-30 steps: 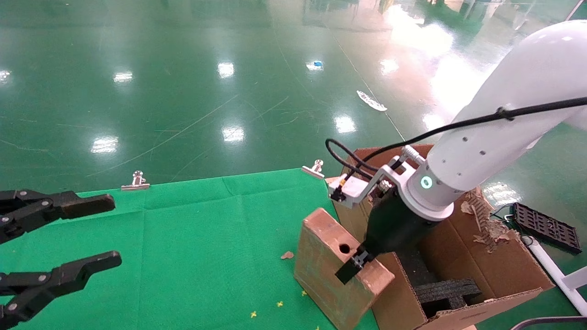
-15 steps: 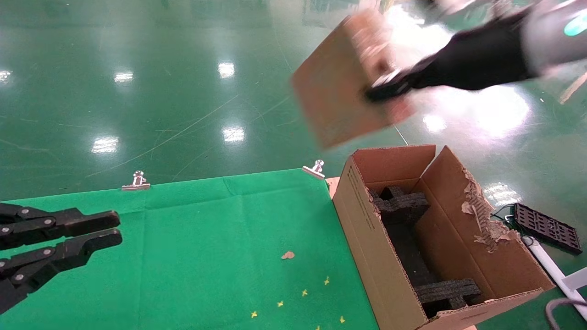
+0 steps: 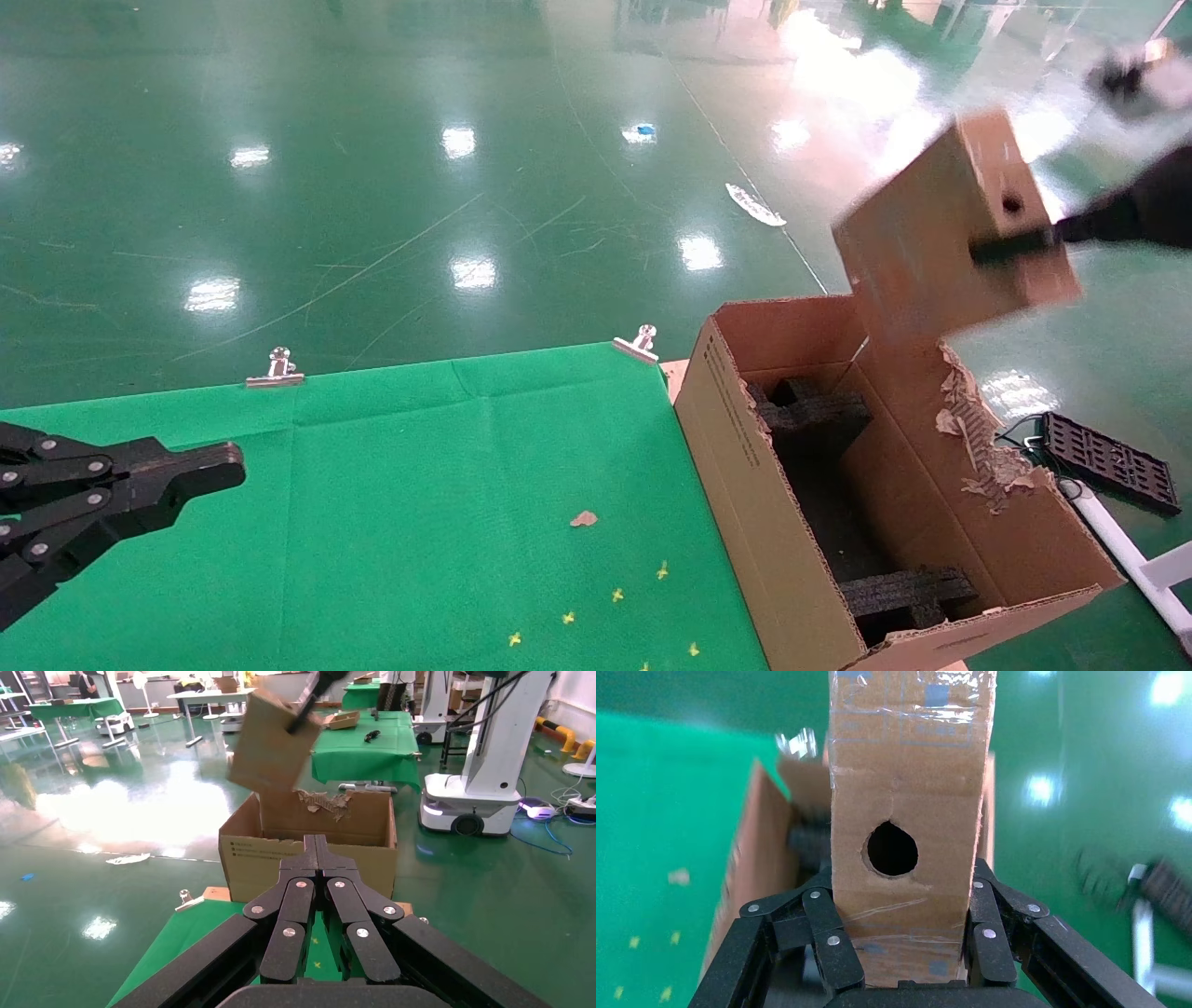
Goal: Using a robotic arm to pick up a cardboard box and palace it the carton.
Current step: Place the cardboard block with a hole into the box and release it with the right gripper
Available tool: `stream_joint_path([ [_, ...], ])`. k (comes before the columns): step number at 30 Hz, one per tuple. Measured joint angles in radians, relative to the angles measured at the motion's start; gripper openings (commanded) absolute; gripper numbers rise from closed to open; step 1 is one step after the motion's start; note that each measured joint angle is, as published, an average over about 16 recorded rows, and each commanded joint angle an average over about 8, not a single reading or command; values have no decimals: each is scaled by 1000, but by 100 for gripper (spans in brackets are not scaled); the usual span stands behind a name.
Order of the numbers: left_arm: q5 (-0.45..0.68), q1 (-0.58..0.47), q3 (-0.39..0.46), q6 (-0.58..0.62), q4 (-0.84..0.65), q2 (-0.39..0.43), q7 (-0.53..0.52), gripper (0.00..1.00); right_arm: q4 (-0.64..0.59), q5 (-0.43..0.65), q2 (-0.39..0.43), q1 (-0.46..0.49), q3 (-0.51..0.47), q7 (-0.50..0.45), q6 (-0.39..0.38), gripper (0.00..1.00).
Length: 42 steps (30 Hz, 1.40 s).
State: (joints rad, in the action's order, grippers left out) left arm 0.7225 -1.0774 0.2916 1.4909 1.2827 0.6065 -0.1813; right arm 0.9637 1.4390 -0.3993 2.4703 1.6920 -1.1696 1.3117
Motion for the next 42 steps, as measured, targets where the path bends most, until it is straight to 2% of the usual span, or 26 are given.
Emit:
stream_joint_path([
  [1,0,0,0,0,0,0,0,89,-10,2,5,-8,7,-2,6,0],
  [3,0,0,0,0,0,0,0,100,-30,2,12,-29,20,-3,16,0],
  [12,-1,0,1,0,0,0,0,100,-139,-31,7,-158,69,20,7,0],
  [30,-1,0,2,-1,0,-1,1,100,-321,-98,-79,-377,114,82,-80,0],
  [42,-2,-1,3,-1,0,-1,1,100,-361,-130,-130,-522,125,72,-197,0],
])
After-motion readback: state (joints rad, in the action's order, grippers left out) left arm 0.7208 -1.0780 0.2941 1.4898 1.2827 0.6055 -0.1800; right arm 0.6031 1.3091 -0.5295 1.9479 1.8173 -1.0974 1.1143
